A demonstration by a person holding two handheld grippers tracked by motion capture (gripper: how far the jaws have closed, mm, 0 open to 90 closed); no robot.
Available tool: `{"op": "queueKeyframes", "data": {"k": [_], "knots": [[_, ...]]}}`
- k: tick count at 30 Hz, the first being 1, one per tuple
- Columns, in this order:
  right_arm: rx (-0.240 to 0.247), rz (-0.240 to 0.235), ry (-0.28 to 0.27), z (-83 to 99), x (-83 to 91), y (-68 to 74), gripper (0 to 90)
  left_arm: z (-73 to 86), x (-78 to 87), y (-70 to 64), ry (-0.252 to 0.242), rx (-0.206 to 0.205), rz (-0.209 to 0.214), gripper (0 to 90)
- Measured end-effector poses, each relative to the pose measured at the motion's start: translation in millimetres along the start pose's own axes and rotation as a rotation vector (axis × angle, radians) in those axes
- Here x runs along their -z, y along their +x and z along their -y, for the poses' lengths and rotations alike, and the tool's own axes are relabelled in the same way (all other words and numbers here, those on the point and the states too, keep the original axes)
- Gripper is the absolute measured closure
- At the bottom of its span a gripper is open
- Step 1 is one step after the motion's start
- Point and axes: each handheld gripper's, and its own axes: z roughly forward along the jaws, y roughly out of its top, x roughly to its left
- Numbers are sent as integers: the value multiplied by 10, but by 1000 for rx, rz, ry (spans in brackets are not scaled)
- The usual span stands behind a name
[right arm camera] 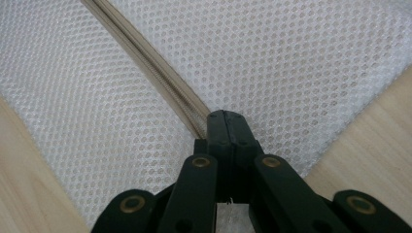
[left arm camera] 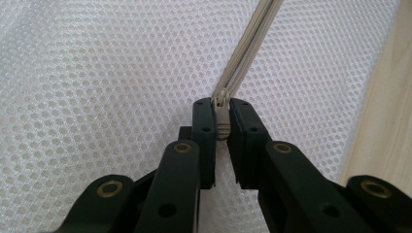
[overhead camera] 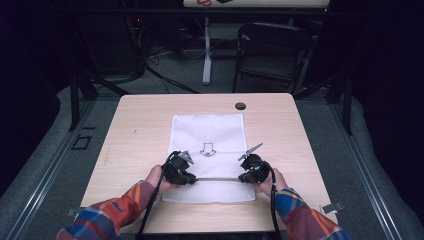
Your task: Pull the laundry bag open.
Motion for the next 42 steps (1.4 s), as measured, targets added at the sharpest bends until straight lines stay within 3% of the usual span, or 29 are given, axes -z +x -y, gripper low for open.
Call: {"op": "queueKeyframes", "data": {"k": [42], "knots": [[9, 1, 14, -8, 7, -3, 900, 375, 293, 157, 18, 97, -47, 819]]}}
